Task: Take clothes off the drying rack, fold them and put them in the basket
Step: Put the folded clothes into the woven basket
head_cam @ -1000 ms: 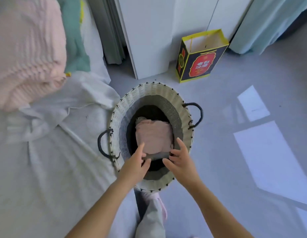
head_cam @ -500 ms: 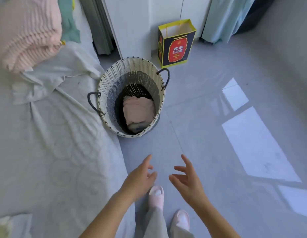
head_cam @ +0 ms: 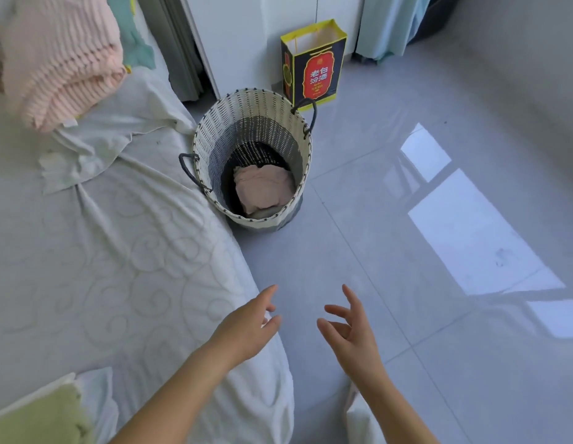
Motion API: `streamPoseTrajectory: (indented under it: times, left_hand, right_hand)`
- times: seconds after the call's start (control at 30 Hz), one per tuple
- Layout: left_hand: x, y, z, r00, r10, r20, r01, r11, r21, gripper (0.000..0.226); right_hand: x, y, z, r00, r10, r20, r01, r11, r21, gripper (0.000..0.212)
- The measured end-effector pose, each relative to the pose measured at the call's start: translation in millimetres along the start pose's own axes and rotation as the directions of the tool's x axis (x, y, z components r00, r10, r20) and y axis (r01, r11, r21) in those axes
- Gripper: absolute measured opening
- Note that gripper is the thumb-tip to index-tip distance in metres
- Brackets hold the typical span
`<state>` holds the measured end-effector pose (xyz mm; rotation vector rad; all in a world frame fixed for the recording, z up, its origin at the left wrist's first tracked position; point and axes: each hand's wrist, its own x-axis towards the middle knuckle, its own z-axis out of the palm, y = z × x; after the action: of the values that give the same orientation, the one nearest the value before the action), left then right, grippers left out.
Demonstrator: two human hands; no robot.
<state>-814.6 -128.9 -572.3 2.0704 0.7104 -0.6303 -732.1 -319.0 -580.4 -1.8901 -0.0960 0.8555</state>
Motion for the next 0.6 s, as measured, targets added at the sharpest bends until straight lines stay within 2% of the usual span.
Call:
streamPoseTrajectory:
  times: [0.27,0.6]
  left_hand:
    - [-96,-94,-39,0.970,0.182,0.164,-0.223,0.934,0.279,0.058]
    - [-141,-178,-16,0.905,0.188,0.381,-0.351,0.836,0.421,0.054]
  right_hand:
    - [-127,37,104,0.956,0.039,-0.289,0.006,0.988,0.154,0.071]
    - [-254,88,197,0.856,0.142,-0.498,-0.002,0.963,0.271,0.073]
